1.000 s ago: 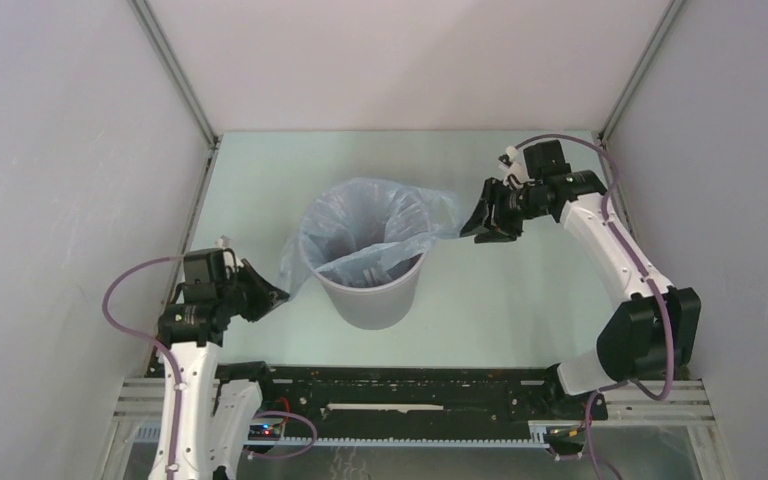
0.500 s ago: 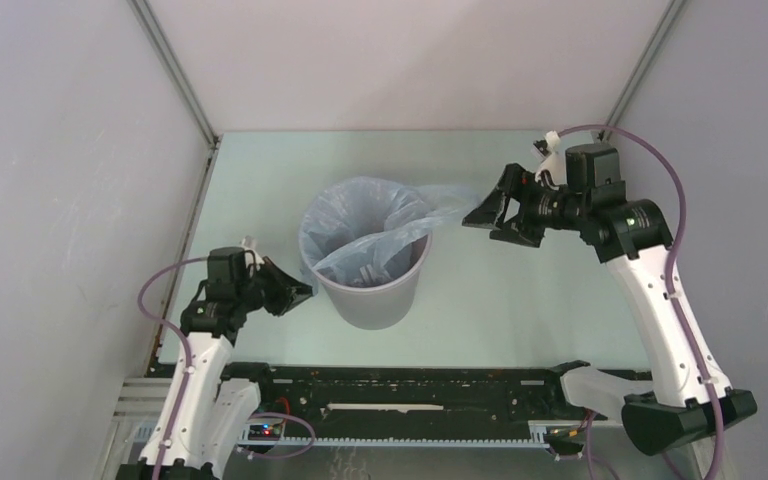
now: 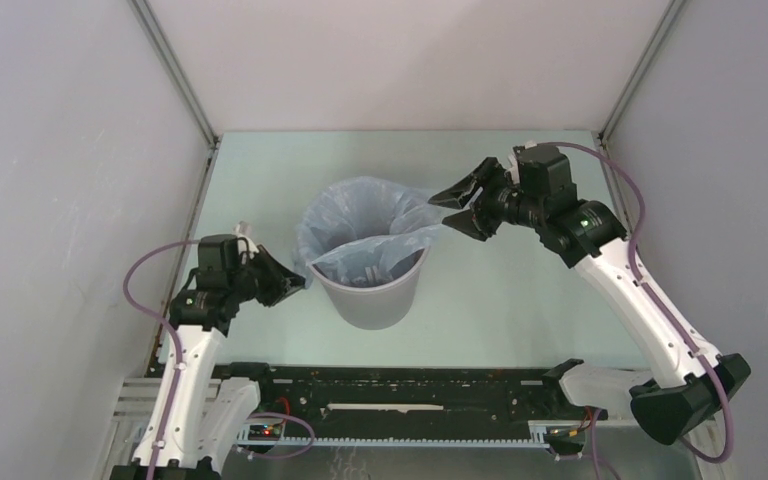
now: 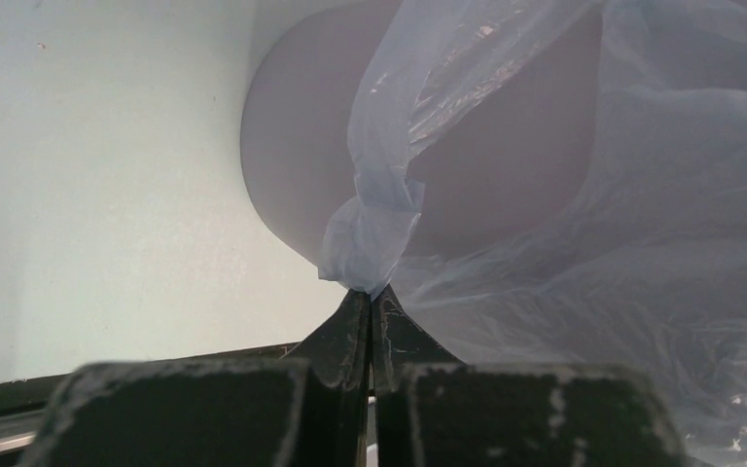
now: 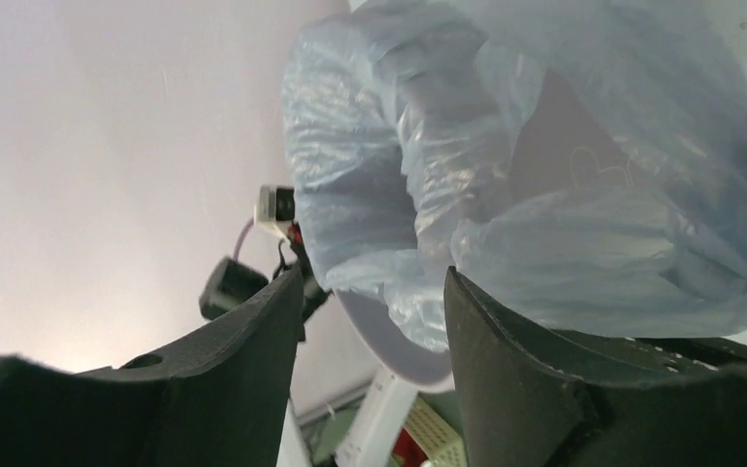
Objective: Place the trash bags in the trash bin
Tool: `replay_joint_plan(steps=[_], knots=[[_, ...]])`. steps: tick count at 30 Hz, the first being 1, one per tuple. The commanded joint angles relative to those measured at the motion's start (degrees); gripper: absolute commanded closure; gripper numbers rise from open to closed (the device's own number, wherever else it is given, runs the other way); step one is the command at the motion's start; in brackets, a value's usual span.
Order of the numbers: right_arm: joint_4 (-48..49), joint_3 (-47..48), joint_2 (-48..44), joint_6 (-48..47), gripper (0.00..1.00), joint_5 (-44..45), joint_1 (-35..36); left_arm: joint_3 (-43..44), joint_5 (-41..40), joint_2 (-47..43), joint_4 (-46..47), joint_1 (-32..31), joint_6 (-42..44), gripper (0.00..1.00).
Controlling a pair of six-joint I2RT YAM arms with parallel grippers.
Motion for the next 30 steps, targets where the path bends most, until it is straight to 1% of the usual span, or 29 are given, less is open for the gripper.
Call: replay_joint_plan(steps=[1, 3, 6, 9, 11, 13, 17, 21, 26, 28, 30], knots=[[1.06, 0.03, -0.13, 7.77, 0.36, 7.96, 0.89, -0.63, 0.51, -1.94, 1.13, -0.19, -0.78, 0.98], [-2.30, 0.03, -0.65, 8.64, 0.35, 10.41, 0.93, -0.10, -0.05, -2.42, 1.21, -0.19, -0.92, 0.98], [-4.30, -0.01, -0.87, 8.06, 0.33, 10.86, 1.38, 0.74, 0.13, -1.84, 1.06, -0.19, -0.43, 0.98], [-4.19, -0.60, -1.09, 5.96, 0.29, 10.10, 2.31, 0.98, 0.59, -0.93, 0.95, -0.19, -0.09, 0.98], [-3.87, -1.34, -1.40, 3.44, 0.24, 9.78, 2.80, 0.98, 1.11, -0.32, 1.18, -0.19, -0.21, 0.99], [-3.93, -1.80, -1.90, 1.12, 0.21, 9.14, 3.16, 0.96, 1.62, 0.06, 1.54, -0.19, -0.49, 1.00], [-4.02, -3.40, -4.11, 0.76, 0.18, 9.47, 3.64, 0.52, 1.40, -0.05, 2.03, -0.19, -0.95, 1.00], [-5.15, -3.59, -6.65, 0.79, 0.17, 11.00, 3.75, -0.30, 2.36, 0.11, 3.25, -0.19, -2.03, 1.00], [-7.80, -3.98, -8.49, -1.15, 0.17, 8.23, 3.31, -0.39, 2.63, 0.13, 3.94, -0.19, -2.41, 1.00], [-5.63, -5.83, -8.59, 0.39, 0.18, 6.65, 3.45, -0.73, 2.71, -0.11, 4.43, -0.19, -2.98, 1.00], [-1.45, -7.91, -8.28, 2.94, 0.20, 5.74, 3.73, -1.15, 2.84, -0.31, 5.13, -0.19, -3.44, 1.00]])
